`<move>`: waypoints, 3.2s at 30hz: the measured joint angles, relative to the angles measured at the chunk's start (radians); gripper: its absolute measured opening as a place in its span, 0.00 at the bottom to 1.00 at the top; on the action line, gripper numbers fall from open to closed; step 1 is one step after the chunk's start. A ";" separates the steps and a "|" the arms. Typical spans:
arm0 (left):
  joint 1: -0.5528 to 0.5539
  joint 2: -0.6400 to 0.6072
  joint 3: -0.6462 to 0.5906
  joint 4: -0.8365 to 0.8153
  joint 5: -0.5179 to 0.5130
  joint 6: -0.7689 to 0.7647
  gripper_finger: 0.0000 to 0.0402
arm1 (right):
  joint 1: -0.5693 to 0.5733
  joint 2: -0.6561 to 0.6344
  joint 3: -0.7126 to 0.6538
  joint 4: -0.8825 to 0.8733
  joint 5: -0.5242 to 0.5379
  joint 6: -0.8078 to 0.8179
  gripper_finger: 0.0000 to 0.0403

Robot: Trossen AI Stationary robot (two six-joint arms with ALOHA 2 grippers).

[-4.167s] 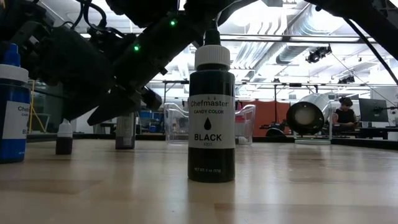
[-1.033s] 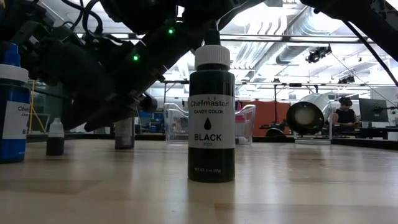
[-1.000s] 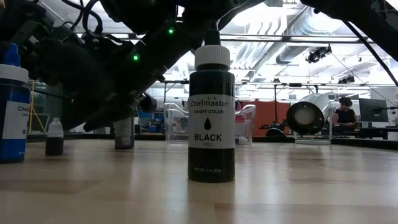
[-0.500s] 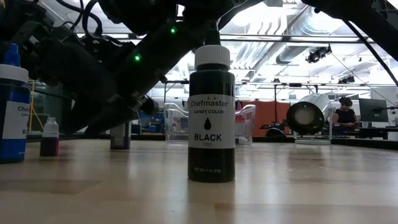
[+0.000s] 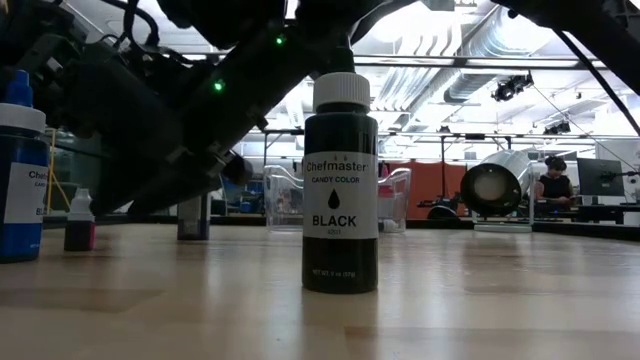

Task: Pick & Place food coloring
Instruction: Put the small orange food coloring into the transparent container

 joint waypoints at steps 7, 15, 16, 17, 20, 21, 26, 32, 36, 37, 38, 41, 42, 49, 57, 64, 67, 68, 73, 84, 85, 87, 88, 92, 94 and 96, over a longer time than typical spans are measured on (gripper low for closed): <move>0.000 0.000 0.000 0.000 0.000 0.000 0.58 | 0.013 0.000 0.000 0.006 -0.034 -0.016 0.47; 0.000 0.000 0.000 0.000 0.000 0.000 0.58 | 0.031 0.000 0.000 -0.001 -0.087 -0.056 0.47; 0.000 0.000 0.000 0.000 0.000 0.000 0.58 | 0.033 0.000 0.000 -0.008 -0.096 -0.062 0.47; 0.000 0.000 0.000 0.000 0.000 0.000 0.58 | 0.035 0.000 0.000 -0.014 -0.104 -0.070 0.47; 0.000 0.000 0.000 0.000 0.000 0.000 0.58 | 0.038 0.000 0.000 -0.023 -0.117 -0.105 0.47; 0.000 0.000 0.000 0.000 0.000 0.000 0.58 | 0.038 0.000 0.000 -0.023 -0.118 -0.114 0.47; 0.000 0.000 0.000 0.000 0.000 0.000 0.58 | 0.037 0.000 0.000 -0.022 -0.115 -0.132 0.47; 0.000 0.000 0.000 0.000 0.000 0.000 0.58 | 0.030 0.000 0.000 0.022 -0.109 -0.176 0.47; 0.000 0.000 0.000 0.000 0.000 0.000 0.58 | 0.017 0.000 0.000 0.037 -0.075 -0.194 0.47; 0.000 0.000 0.000 0.000 0.000 0.000 0.58 | 0.013 0.000 0.000 0.039 -0.067 -0.195 0.47; 0.000 0.000 0.000 0.000 0.000 0.000 0.58 | 0.009 0.000 0.000 0.040 -0.064 -0.194 0.47; 0.000 0.000 0.000 0.000 0.000 0.000 0.58 | -0.003 0.000 0.000 0.048 -0.066 -0.194 0.47; 0.000 0.000 0.000 0.000 0.000 0.000 0.58 | -0.007 0.000 0.000 0.052 -0.063 -0.193 0.47; 0.000 0.000 0.000 0.000 0.000 0.000 0.58 | -0.010 0.000 0.000 0.059 -0.043 -0.198 0.47; 0.000 0.000 0.000 0.000 0.000 0.000 0.58 | -0.004 0.013 0.000 0.074 -0.017 -0.216 0.47; 0.000 0.000 0.000 -0.001 0.000 0.000 0.58 | 0.000 0.061 0.064 0.068 -0.022 -0.215 0.47; 0.000 0.000 0.000 0.000 0.000 0.000 0.58 | 0.000 0.072 0.082 0.071 -0.025 -0.217 0.47; 0.000 0.000 0.000 0.000 0.000 0.000 0.58 | 0.000 0.073 0.082 0.072 -0.025 -0.217 0.47; 0.000 0.000 0.000 -0.001 0.000 0.000 0.58 | -0.001 0.073 0.082 0.068 -0.021 -0.216 0.47; 0.000 0.000 0.000 -0.001 0.000 0.000 0.58 | -0.001 0.073 0.082 0.050 -0.022 -0.215 0.31; 0.000 0.000 0.000 0.000 0.000 0.000 0.58 | -0.001 0.073 0.082 0.050 -0.022 -0.215 0.30; 0.000 0.000 0.000 0.000 0.000 0.000 0.58 | -0.001 0.073 0.082 0.050 -0.022 -0.215 0.26; 0.000 0.000 0.000 -0.001 0.000 0.000 0.58 | -0.001 0.073 0.082 0.050 -0.022 -0.215 0.25; 0.000 0.000 0.000 -0.001 0.000 0.000 0.58 | -0.001 0.073 0.082 0.051 -0.022 -0.215 0.19; 0.000 0.000 0.000 0.000 0.000 0.000 0.58 | -0.001 0.073 0.082 0.055 -0.022 -0.215 0.18; 0.000 0.000 0.000 -0.001 0.000 0.000 0.58 | -0.001 0.073 0.082 0.057 -0.022 -0.216 0.16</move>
